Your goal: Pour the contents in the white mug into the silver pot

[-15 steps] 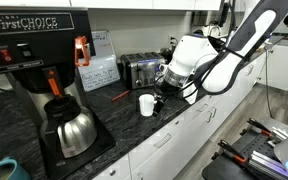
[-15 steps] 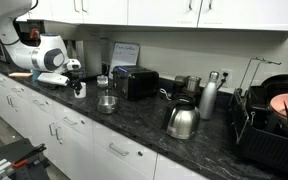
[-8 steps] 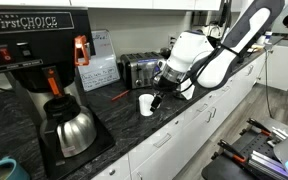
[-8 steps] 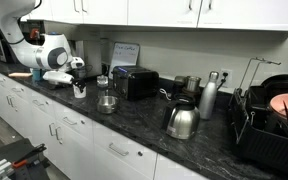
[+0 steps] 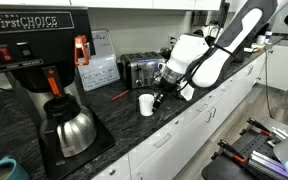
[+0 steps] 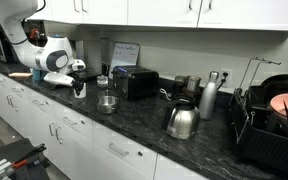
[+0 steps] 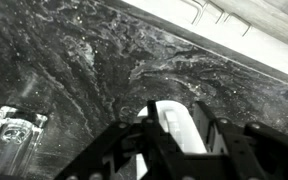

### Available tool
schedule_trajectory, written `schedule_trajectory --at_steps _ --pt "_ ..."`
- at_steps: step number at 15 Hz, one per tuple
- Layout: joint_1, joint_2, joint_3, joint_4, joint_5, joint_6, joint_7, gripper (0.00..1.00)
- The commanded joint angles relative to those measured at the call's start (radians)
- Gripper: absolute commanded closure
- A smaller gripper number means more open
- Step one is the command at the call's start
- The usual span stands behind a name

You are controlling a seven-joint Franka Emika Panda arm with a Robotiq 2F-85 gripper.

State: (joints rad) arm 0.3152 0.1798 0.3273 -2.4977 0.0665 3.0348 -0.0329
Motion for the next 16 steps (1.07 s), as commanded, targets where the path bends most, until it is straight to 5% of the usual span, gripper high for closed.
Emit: schedule_trajectory --at_steps 1,4,16 --pt "-0.040 0.010 0.033 0.010 0.041 0.008 -0.054 0.88" --pt "-0.048 0.005 0.031 0.006 0.055 0.008 -0.066 1.00" --pt "-0.070 -0.092 0.089 -0.046 0.164 -0.018 -0.080 0.98"
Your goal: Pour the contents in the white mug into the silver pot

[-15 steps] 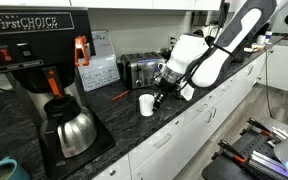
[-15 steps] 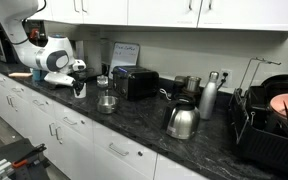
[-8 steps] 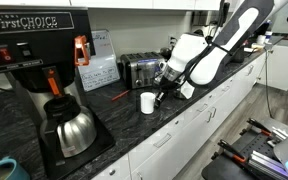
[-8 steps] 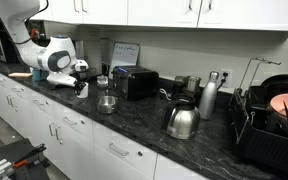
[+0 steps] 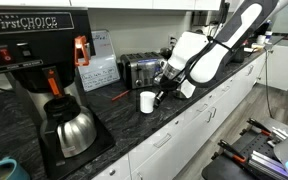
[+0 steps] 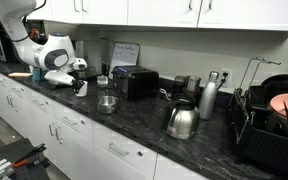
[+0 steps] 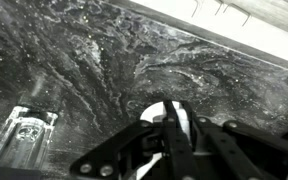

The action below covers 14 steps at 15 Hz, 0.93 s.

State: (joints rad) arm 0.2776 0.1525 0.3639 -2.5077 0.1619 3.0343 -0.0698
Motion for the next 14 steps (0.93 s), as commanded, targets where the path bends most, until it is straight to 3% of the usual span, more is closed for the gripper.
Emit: schedule_trajectory --at_steps 1,2,6,7,14 --pt "-0.035 -0.086 0.067 -0.042 0.103 -0.030 -0.052 0.98" --pt "-0.042 -0.114 0.098 -0.042 0.177 -0.064 -0.072 0.98" --pt "-0.018 -0.271 0.038 -0.101 0.226 -0.210 -0.015 0.98" --pt "0.011 -0.305 -0.012 -0.114 0.209 -0.256 0.017 0.98" --pt "-0.009 -0.444 -0.099 -0.172 0.099 -0.459 0.192 0.98"
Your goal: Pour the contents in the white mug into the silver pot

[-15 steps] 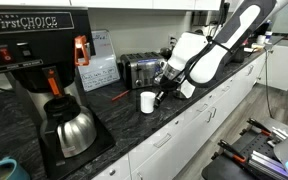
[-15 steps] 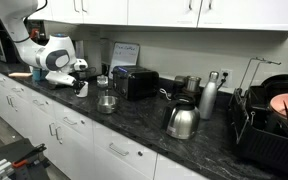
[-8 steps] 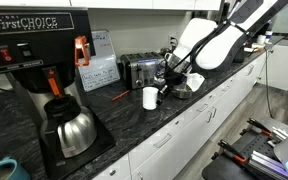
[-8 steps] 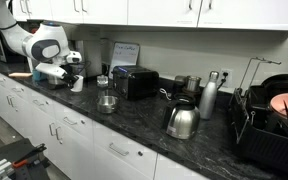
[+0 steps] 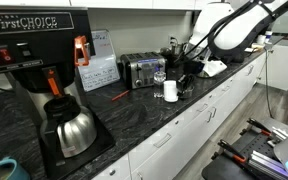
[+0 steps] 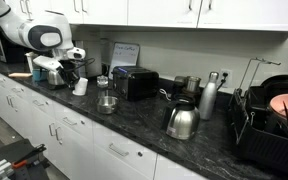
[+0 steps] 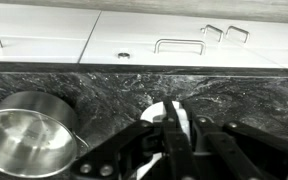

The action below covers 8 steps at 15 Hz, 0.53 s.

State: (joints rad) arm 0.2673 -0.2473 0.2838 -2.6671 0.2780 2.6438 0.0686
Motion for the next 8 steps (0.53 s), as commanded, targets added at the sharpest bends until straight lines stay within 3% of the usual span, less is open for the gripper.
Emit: schedule_trajectory --at_steps 1,6,7,8 --pt "0.007 -0.053 -0.026 -0.014 -0.008 -0.088 0.060 0.98" --pt "0.010 -0.050 -0.031 -0.010 -0.006 -0.116 0.082 0.98" --pt "0.011 -0.050 -0.030 -0.010 -0.006 -0.118 0.085 0.91" --pt "0.011 -0.050 -0.030 -0.010 -0.006 -0.117 0.085 0.91"
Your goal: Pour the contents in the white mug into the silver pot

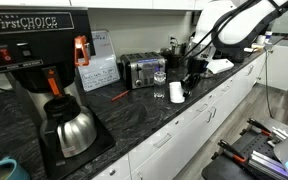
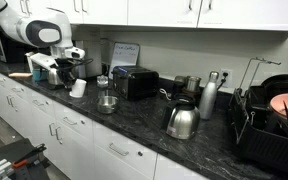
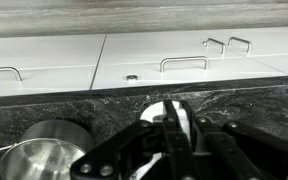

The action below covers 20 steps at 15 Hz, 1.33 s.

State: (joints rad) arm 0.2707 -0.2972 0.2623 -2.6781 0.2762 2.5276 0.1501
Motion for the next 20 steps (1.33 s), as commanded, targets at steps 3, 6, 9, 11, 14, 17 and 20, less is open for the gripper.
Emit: schedule_trajectory --at_steps 3,6,9,11,14,17,20 --pt "0.009 0.000 -0.009 0.001 -0.004 -0.001 0.003 0.91" --pt "0.009 0.000 -0.008 0.001 -0.004 -0.001 0.003 0.91" --pt "0.010 0.024 -0.033 0.023 0.035 -0.026 -0.009 0.98" --pt "0.005 0.049 -0.060 0.045 0.076 -0.055 -0.014 0.98" --pt "0.000 0.096 -0.114 0.086 0.162 -0.098 -0.056 0.98" --pt "-0.016 0.136 -0.155 0.137 0.243 -0.160 -0.118 0.98" --pt "-0.033 0.128 -0.149 0.128 0.247 -0.153 -0.114 0.91"
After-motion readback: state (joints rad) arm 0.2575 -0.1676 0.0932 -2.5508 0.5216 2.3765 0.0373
